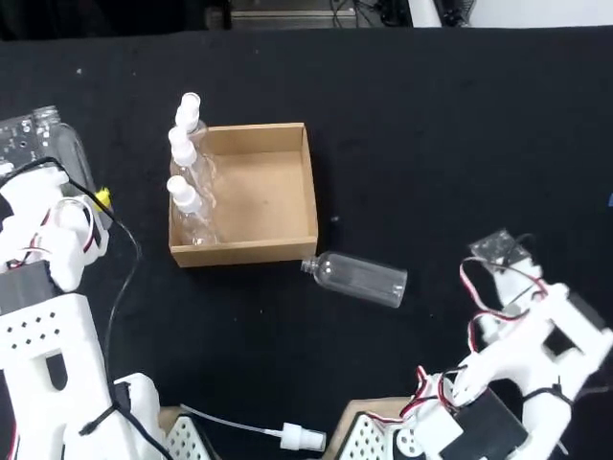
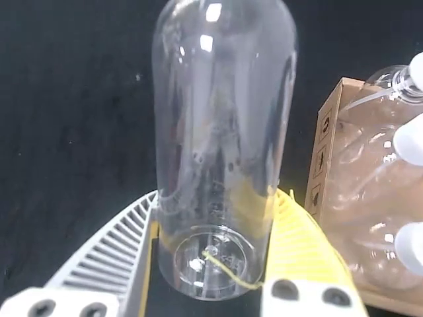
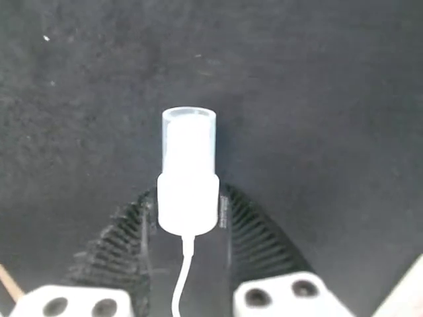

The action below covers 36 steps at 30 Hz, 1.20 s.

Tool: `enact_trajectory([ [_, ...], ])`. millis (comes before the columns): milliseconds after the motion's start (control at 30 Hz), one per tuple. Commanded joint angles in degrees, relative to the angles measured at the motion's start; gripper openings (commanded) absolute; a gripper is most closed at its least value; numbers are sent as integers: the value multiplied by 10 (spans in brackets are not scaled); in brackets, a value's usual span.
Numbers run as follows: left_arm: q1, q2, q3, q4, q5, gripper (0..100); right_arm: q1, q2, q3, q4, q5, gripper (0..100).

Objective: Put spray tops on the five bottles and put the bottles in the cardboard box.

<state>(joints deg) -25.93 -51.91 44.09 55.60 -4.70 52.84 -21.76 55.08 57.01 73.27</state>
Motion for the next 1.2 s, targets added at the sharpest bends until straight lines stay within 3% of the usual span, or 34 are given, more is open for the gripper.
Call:
enact_trajectory([
  [0,5,-4,10,-67,6,95,-20,-2,-122,98,-91,11],
  [167,7,-4,17,-93,6,95,-91,-3,-287,282,-187,10],
  [300,8,-5,30,-98,6,95,-163,-7,-387,371,-274,10],
  [600,8,-137,102,-100,7,95,-346,-175,-389,382,-473,11],
  [833,7,-331,265,-234,3,95,-511,-215,-473,408,-579,11],
  [1033,6,-527,360,-261,2,95,-571,-154,-569,438,-616,11],
  [1167,8,-513,360,-265,2,95,-593,-130,-619,438,-649,11],
])
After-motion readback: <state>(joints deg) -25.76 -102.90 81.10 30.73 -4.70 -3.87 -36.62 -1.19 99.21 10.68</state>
